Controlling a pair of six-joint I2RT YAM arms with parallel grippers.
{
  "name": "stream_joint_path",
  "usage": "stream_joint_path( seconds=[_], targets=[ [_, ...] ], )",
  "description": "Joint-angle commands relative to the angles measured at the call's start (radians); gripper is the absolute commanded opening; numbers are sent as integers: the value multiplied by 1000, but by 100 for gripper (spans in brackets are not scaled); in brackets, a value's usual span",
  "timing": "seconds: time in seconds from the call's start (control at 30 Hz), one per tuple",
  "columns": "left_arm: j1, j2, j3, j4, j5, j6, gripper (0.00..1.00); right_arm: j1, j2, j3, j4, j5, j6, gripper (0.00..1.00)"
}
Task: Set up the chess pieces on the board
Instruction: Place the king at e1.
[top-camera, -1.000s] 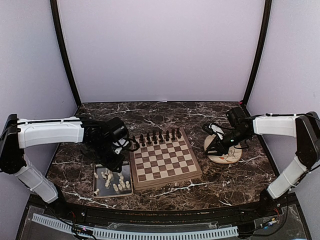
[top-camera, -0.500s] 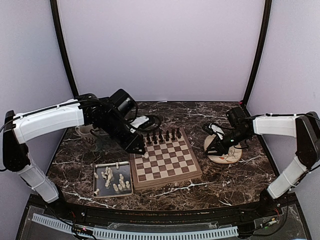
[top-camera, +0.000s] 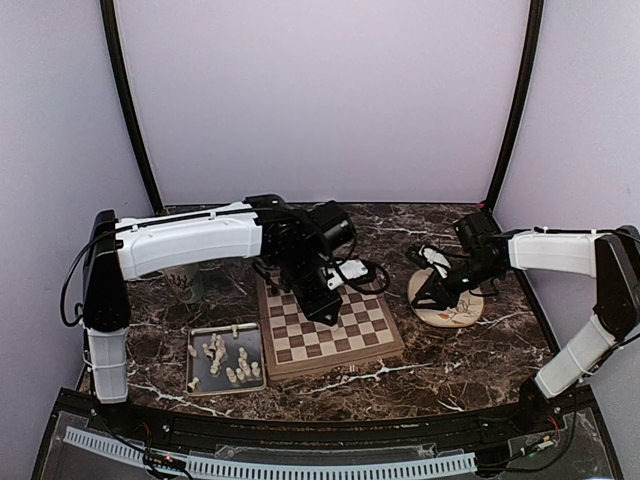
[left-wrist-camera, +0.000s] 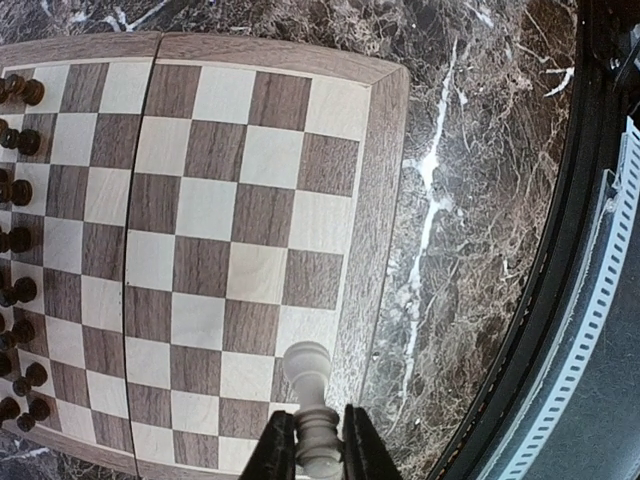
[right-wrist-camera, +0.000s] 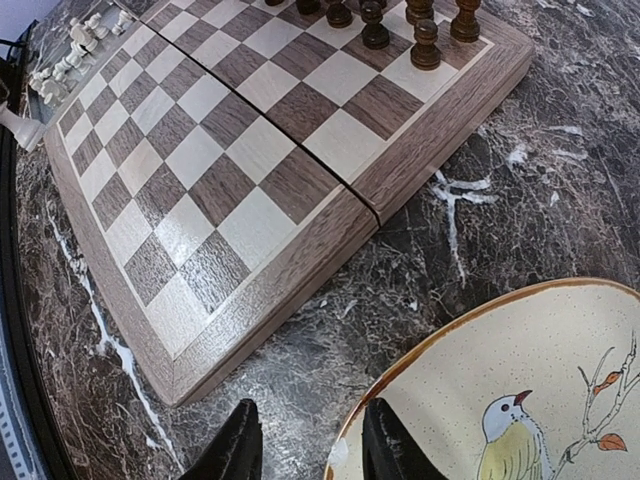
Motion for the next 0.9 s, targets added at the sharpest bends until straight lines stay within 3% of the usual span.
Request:
stream_joint_path(
  seconds=[0.0, 0.87],
  targets=[
    [-21, 38, 72, -77, -59, 54, 0, -3, -23, -10, 19, 11, -8, 35],
    [-49, 173, 110, -37, 2, 55, 1, -4, -5, -7, 12, 27, -14, 35]
  ],
)
